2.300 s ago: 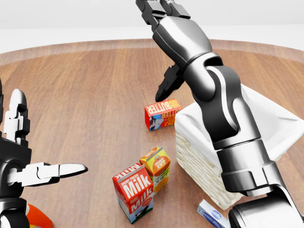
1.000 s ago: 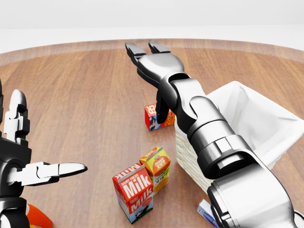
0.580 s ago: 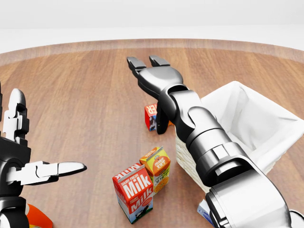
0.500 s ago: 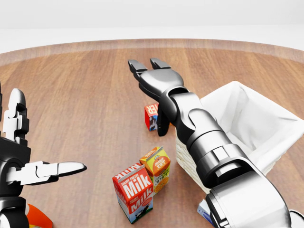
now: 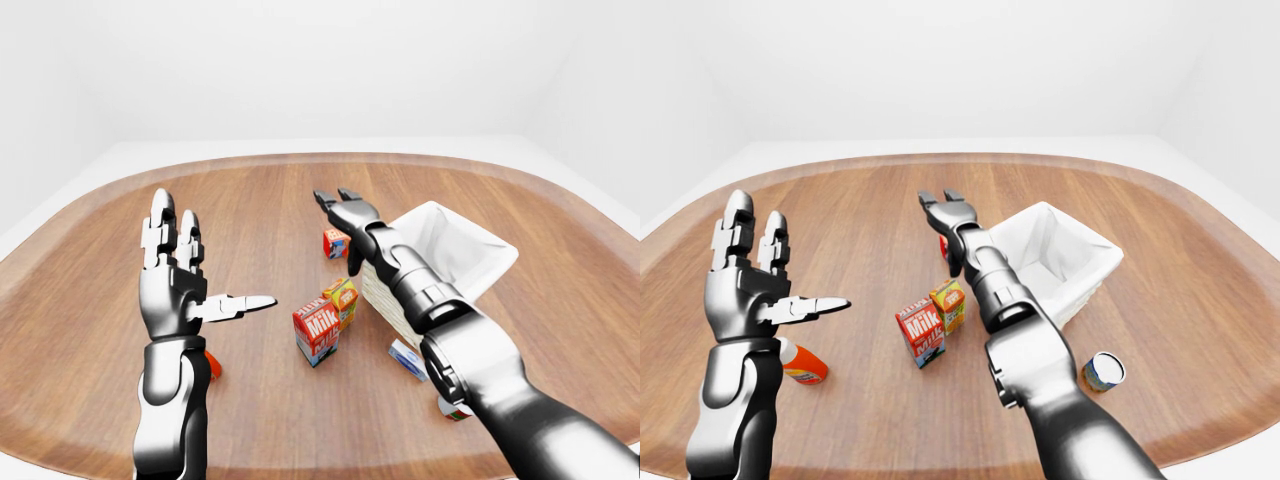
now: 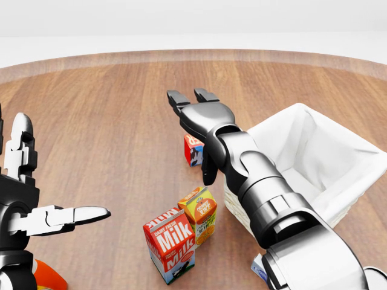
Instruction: Pick up the orange juice, and put it in the basket.
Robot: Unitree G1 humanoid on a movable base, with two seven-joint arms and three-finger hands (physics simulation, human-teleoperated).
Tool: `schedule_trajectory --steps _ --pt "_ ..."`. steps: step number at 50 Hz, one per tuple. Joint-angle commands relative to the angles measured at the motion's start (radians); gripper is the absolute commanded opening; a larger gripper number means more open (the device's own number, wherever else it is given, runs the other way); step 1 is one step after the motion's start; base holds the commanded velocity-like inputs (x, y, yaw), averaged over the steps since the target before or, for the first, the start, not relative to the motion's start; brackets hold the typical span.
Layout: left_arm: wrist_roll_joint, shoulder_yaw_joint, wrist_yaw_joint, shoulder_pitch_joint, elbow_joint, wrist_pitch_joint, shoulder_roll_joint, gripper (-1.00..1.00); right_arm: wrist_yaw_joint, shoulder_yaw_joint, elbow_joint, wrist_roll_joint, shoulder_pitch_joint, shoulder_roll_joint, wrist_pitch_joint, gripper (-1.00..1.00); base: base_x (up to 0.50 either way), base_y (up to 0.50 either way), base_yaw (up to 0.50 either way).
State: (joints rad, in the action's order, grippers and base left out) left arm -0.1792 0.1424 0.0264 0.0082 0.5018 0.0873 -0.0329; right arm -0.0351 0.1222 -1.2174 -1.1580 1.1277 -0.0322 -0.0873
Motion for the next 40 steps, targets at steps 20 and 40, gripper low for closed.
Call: schedule_trajectory --steps 20,40 --pt "0.000 0.001 -0.003 -0.002 -0.013 0.000 -0.001 1.00 0.056 0.008 -0.041 -0.005 -0.049 0.022 0.000 1.00 0.00 0.00 0.00" --pt "0.000 0.001 -0.003 0.003 -0.004 0.000 -0.001 1.00 0.100 0.018 -0.073 -0.029 -0.086 0.046 0.000 1.00 0.00 0.00 0.00"
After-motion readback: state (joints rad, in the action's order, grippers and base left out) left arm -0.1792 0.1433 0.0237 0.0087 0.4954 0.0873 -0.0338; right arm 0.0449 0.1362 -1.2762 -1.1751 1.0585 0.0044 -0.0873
